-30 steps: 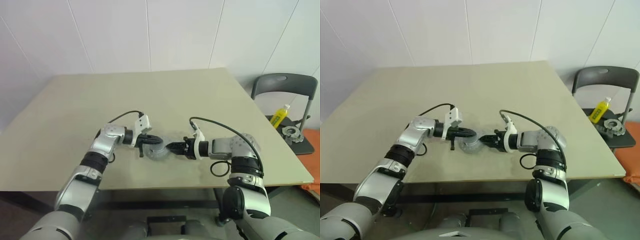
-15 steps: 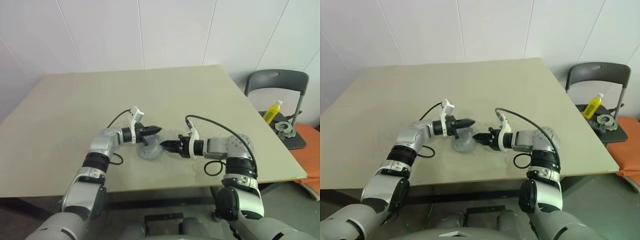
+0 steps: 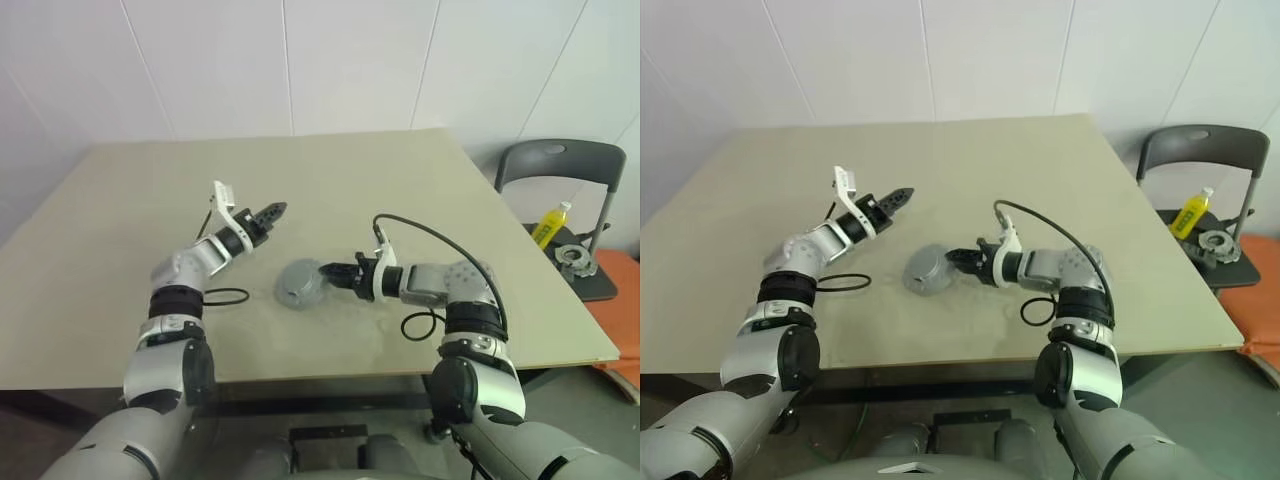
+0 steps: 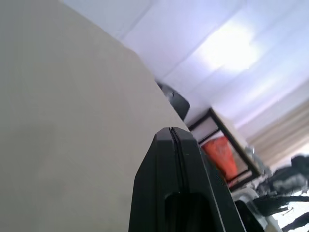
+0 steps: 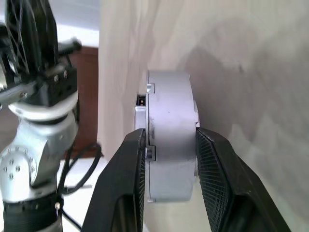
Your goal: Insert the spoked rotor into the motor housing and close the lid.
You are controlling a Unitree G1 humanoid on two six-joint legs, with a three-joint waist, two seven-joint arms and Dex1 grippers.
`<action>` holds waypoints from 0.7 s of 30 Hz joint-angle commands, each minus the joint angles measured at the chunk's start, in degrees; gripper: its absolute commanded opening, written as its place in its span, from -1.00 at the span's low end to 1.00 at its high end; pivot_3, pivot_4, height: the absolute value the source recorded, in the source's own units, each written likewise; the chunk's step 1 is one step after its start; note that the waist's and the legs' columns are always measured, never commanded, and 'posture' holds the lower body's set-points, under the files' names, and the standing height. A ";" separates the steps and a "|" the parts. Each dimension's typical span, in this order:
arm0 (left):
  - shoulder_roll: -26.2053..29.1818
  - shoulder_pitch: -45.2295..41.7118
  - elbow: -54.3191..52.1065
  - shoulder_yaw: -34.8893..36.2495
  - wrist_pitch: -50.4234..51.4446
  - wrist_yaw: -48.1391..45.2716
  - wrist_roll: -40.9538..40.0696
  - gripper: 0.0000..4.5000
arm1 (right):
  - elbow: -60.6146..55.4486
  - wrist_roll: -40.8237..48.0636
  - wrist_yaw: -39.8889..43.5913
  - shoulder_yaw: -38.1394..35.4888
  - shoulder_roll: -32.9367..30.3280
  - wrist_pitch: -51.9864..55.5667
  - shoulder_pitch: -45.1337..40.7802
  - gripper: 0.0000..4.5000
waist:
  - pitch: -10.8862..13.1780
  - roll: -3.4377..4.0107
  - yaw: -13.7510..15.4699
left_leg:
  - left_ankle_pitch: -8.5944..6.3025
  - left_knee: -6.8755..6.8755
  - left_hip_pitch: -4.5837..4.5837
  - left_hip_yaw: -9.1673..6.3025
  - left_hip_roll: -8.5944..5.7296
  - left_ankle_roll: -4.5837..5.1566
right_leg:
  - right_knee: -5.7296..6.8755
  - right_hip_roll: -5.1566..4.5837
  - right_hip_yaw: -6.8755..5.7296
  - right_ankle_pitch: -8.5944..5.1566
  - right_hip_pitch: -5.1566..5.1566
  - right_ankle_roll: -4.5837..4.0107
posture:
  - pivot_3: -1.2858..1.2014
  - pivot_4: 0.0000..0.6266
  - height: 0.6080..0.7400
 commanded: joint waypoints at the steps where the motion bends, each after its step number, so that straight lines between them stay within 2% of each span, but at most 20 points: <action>1: 0.80 0.98 -2.87 2.75 3.99 2.13 -3.60 -0.92 | 0.86 1.75 0.82 -1.57 -0.09 -4.42 -3.90 -0.46 | 0.03 -0.04 0.00 | 0.00 0.01 -0.10 -0.02 -0.04 0.00 | -0.01 -0.02 -0.01 0.01 -0.07 0.00 | 0.03 -1.00 1.00; 4: 1.11 3.77 -6.16 4.35 7.55 3.77 -5.84 -0.63 | 2.94 1.91 1.00 -1.66 -0.33 -7.37 -5.03 -0.46 | 0.03 -0.04 -0.11 | 0.02 0.04 -0.38 -0.01 -0.11 0.00 | 0.01 -0.10 0.02 0.06 -0.33 0.02 | 0.03 -1.00 1.00; 8: 1.16 5.97 -8.95 7.96 11.34 7.90 -9.63 -0.02 | 4.99 2.22 1.27 -1.59 -0.74 -10.03 -6.18 -0.46 | 0.07 -0.08 -0.16 | 0.08 0.08 -0.62 -0.01 -0.09 -0.08 | 0.22 -0.07 0.05 0.11 -0.74 -0.06 | 0.03 -1.00 1.00; 14: -0.59 9.30 -11.77 11.96 14.49 13.61 -14.12 0.89 | 8.53 2.29 1.68 -1.16 0.13 -15.21 -7.31 -0.46 | 0.07 -0.08 -0.14 | 0.13 0.16 -0.60 0.01 -0.04 -0.15 | 0.29 -0.01 0.05 0.20 -0.72 -0.15 | 0.03 -1.00 1.00; 15: -0.98 9.72 -11.78 12.08 14.53 14.56 -14.27 0.99 | 8.72 2.57 1.71 -1.17 0.62 -15.96 -7.62 -0.46 | 0.07 -0.08 -0.12 | 0.14 0.17 -0.60 0.00 -0.04 -0.16 | 0.29 0.00 0.05 0.21 -0.72 -0.15 | 0.03 -1.00 1.00; 21: -2.68 10.10 -7.50 12.32 14.58 20.43 -13.52 0.99 | 10.67 3.37 2.43 -1.47 2.46 -20.72 -10.21 -0.46 | 0.07 -0.09 -0.13 | 0.15 0.21 -0.60 0.01 -0.04 -0.17 | 0.30 0.00 0.06 0.24 -0.71 -0.16 | 0.03 -1.00 1.00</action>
